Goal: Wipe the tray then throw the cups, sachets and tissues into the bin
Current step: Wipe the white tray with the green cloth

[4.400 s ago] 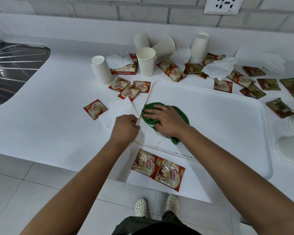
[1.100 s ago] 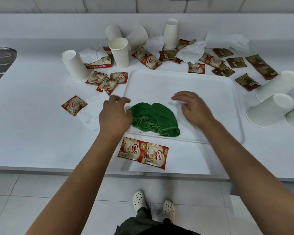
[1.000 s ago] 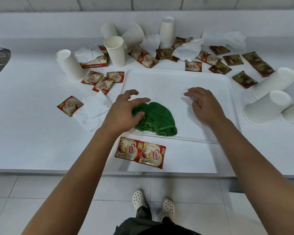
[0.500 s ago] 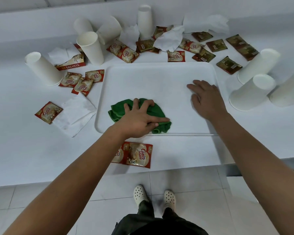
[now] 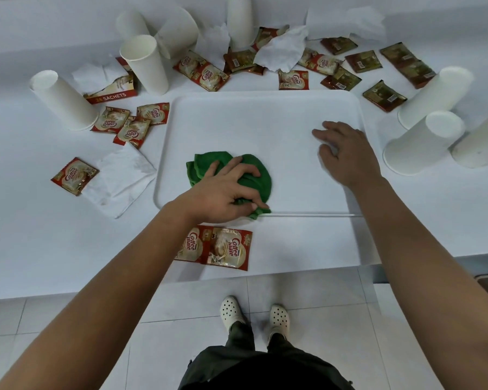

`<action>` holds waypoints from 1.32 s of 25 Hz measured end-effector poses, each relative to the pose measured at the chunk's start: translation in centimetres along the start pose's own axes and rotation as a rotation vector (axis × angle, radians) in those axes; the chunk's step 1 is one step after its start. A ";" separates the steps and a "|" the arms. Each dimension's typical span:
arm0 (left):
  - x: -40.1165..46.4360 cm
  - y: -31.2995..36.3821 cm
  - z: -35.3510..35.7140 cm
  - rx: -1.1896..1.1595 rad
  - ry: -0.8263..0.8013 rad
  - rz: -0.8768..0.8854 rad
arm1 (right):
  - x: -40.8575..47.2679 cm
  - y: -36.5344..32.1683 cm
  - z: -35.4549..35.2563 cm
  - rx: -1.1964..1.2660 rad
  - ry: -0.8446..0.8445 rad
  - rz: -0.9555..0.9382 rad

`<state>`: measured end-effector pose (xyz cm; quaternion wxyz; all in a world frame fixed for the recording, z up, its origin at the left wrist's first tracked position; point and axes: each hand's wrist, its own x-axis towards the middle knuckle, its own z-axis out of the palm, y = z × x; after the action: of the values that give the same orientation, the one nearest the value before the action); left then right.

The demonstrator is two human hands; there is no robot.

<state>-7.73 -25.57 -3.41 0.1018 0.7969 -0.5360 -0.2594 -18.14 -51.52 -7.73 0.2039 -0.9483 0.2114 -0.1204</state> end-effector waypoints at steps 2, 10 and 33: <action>-1.0 -1.4 -0.5 -0.014 0.004 -0.041 | 0.1 0.0 -0.1 -0.001 0.004 0.001; -2.0 -4.3 -0.4 0.058 0.330 -0.202 | 0.2 -0.2 0.2 -0.067 0.009 -0.018; -6.2 -5.9 -3.7 0.108 0.061 -0.221 | 1.5 -5.5 3.2 -0.156 -0.019 0.244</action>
<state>-2.85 -18.01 -1.04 0.0458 0.8630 -0.4547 -0.2153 -13.91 -46.57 -7.94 0.1449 -0.9296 0.3317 -0.0689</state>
